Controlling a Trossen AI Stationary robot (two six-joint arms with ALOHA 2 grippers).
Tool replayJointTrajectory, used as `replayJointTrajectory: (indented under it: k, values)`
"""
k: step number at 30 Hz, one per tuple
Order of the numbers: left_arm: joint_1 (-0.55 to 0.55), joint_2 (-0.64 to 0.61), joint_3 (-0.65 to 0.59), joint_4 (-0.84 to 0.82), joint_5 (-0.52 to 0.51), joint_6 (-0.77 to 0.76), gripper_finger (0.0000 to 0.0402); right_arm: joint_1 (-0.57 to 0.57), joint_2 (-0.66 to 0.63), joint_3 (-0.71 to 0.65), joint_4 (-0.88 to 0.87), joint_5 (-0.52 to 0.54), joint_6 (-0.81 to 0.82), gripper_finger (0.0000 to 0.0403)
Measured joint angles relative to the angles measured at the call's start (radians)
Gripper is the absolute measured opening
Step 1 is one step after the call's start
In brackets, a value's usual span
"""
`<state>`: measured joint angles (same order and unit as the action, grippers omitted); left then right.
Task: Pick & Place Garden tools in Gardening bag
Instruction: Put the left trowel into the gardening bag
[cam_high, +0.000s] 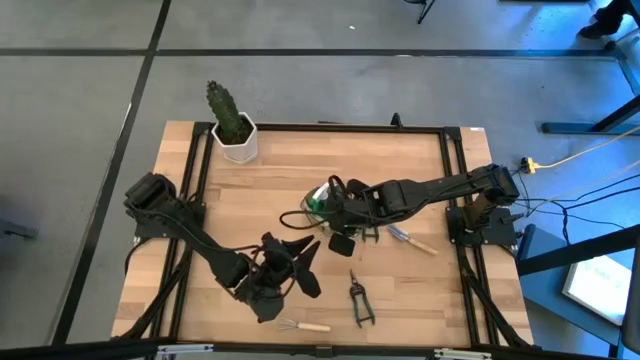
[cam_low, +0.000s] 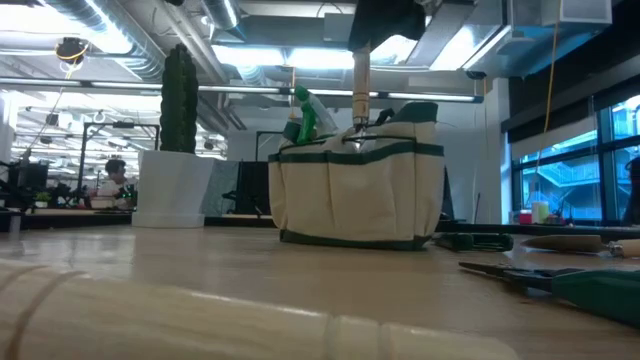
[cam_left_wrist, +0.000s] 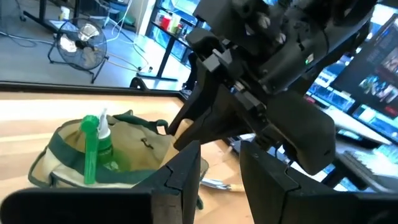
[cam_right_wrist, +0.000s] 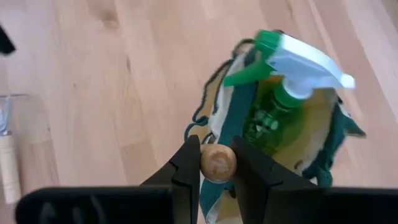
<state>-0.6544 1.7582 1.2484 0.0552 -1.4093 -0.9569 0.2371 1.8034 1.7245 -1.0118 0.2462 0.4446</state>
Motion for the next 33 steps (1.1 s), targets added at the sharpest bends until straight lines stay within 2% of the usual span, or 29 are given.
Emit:
replayJointTrajectory:
  k: [5,10,19,22,27,33]
  values:
    - [-0.030,-0.007,0.000,-0.004,-0.035,-0.042,0.0106,-0.002,0.000,-0.008,0.036,-0.052,-0.067,0.0068]
    - [-0.053,-0.025,0.000,-0.005,-0.069,-0.050,0.0106,-0.007,0.000,-0.048,0.039,-0.058,-0.092,0.0068]
    - [-0.051,-0.030,0.000,-0.014,-0.047,-0.080,0.0106,-0.009,0.000,-0.071,0.036,-0.011,-0.136,0.0068]
    - [-0.051,-0.030,0.000,-0.011,-0.046,-0.082,0.0106,-0.014,0.000,-0.071,0.014,0.050,-0.135,0.0068]
    - [-0.051,-0.030,0.000,-0.012,-0.034,-0.103,0.0106,-0.026,-0.011,-0.072,0.014,0.121,-0.066,0.0068]
    - [-0.052,-0.030,0.000,-0.011,-0.031,-0.103,0.0106,-0.032,-0.011,-0.071,-0.068,0.150,0.195,0.0068]
